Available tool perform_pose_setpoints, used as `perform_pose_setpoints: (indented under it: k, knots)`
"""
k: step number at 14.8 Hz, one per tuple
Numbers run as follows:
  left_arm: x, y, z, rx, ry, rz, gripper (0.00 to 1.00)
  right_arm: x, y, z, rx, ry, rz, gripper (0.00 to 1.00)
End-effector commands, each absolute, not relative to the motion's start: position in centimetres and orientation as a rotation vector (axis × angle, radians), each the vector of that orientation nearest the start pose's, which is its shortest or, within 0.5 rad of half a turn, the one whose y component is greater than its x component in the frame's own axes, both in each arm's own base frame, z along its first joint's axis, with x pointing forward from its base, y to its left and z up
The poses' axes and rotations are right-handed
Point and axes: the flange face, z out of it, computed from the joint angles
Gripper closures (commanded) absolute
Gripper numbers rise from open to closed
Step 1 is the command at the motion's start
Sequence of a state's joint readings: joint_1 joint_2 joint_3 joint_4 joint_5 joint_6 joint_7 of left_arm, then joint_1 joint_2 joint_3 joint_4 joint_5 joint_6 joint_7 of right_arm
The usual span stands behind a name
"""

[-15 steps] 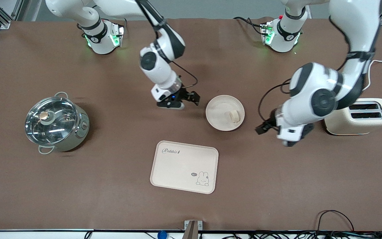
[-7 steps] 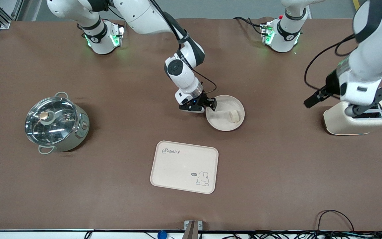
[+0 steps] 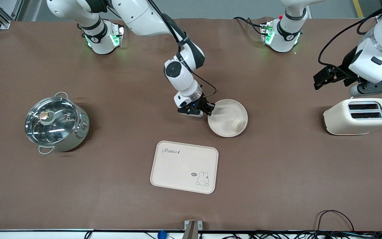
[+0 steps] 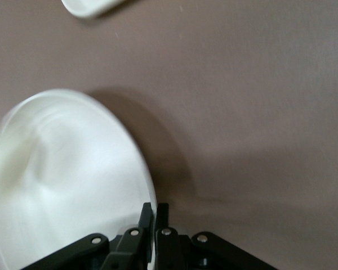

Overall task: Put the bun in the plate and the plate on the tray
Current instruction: 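Carry the plate with the bun onto the white tray with the right gripper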

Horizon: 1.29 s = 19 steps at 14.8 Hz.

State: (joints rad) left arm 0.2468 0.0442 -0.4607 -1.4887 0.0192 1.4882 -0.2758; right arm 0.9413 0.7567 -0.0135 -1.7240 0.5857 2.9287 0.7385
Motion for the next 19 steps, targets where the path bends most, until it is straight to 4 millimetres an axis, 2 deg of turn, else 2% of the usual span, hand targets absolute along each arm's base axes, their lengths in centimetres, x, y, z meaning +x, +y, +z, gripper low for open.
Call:
perform_pose_setpoints:
  k: [1, 3, 4, 6, 7, 9, 12, 13, 14, 15, 16, 17, 18, 19]
  knots:
    - [55.6, -9.0, 63.7, -3.113, 0.023, 0.070, 0.00, 47.6, 52.1, 21.3, -2.578, 0.529, -0.141, 0.99]
    - [56.1, -5.1, 64.4, -3.122, -0.012, 0.052, 0.00, 51.0, 50.0, 23.2, -2.568, 0.547, -0.174, 0.99]
    - [56.2, -4.0, 64.4, -3.124, -0.035, 0.051, 0.00, 53.4, 48.4, 24.3, -2.571, 0.526, -0.240, 0.99]
    - [56.2, -2.0, 64.5, -3.120, -0.092, 0.048, 0.00, 58.1, 44.2, 24.6, -2.623, 0.452, -0.350, 0.99]
    - [56.2, -1.5, 64.6, -3.118, -0.106, 0.045, 0.00, 60.4, 41.9, 24.1, -2.660, 0.413, -0.382, 0.99]
    - [56.2, -1.2, 64.6, -3.115, -0.116, 0.045, 0.00, 63.1, 38.7, 21.7, -2.716, 0.375, -0.412, 0.99]
    - [56.2, -1.7, 64.5, -3.148, -0.113, 0.051, 0.00, 66.5, 37.2, 19.7, -2.731, 0.401, -0.383, 0.98]
    - [56.2, -1.9, 64.5, -3.176, -0.117, 0.057, 0.00, 67.2, 36.1, 19.1, -2.732, 0.425, -0.381, 0.92]
    - [56.2, -2.0, 64.4, -3.196, -0.117, 0.062, 0.00, 67.4, 35.6, 19.0, -2.742, 0.433, -0.358, 0.78]
    - [56.1, -2.1, 64.4, -3.201, -0.116, 0.075, 0.00, 68.1, 34.7, 19.5, -2.751, 0.446, -0.327, 0.50]
    - [55.9, -2.1, 64.2, -3.197, -0.127, 0.107, 0.00, 69.1, 33.7, 20.4, -2.753, 0.464, -0.294, 0.17]
    - [55.9, -1.9, 64.1, -3.196, -0.134, 0.119, 0.00, 69.6, 33.0, 21.5, -2.767, 0.450, -0.267, 0.00]
    - [55.9, -1.9, 64.1, -3.197, -0.139, 0.120, 0.00, 69.7, 32.9, 23.3, -2.798, 0.345, -0.274, 0.00]
    - [55.9, -1.9, 64.0, -3.197, -0.139, 0.122, 0.00, 70.0, 31.6, 24.8, -2.851, 0.238, -0.242, 0.00]
